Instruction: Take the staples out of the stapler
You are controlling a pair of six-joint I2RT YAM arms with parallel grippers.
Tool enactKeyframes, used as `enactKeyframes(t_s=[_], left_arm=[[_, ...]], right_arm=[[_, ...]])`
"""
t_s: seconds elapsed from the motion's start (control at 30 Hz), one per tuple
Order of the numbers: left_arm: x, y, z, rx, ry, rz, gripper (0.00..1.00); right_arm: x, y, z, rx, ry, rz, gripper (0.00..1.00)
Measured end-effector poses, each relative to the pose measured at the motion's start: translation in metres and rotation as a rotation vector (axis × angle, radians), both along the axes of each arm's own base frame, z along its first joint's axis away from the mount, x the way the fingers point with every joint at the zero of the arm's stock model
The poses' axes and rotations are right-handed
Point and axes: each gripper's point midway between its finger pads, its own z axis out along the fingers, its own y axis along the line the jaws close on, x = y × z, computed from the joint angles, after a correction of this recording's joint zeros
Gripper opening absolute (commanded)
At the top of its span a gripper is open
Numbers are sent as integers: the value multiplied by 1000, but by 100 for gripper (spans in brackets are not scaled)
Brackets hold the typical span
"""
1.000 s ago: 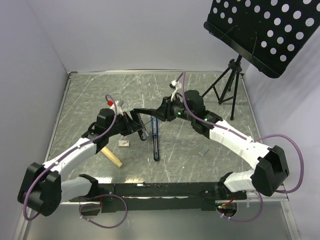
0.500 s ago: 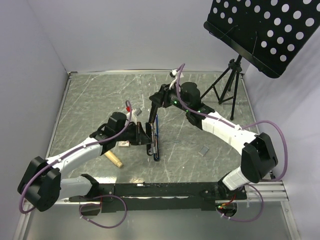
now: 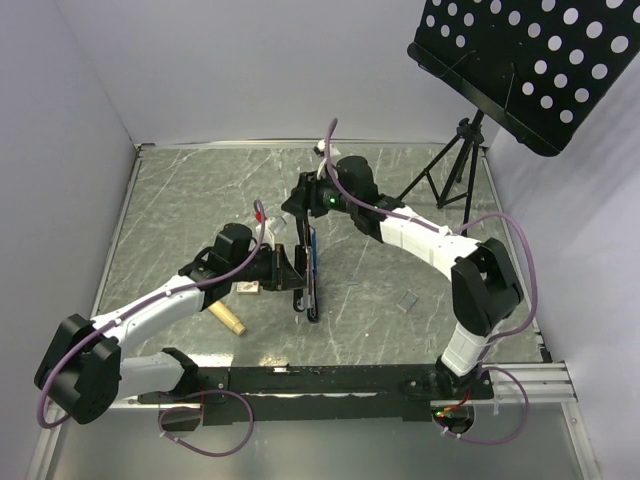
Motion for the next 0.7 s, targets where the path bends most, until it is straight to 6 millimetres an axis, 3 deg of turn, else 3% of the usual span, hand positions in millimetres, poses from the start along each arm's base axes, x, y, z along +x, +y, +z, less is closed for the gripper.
enactKeyframes(t_s=[0.1, 0.23, 0.5, 0.7], left_arm=[[2, 0, 4, -9, -18, 3, 1], [5, -2, 12, -15, -41, 3, 1], [11, -3, 18, -23, -62, 22, 1], [14, -1, 17, -12, -65, 40, 1]], right_arm=[[-12, 4, -17, -30, 74, 47, 77], [-24, 2, -26, -62, 135, 77, 98], [-34, -8, -21, -109, 194, 61, 98], [-44, -26, -1, -125, 192, 17, 98]])
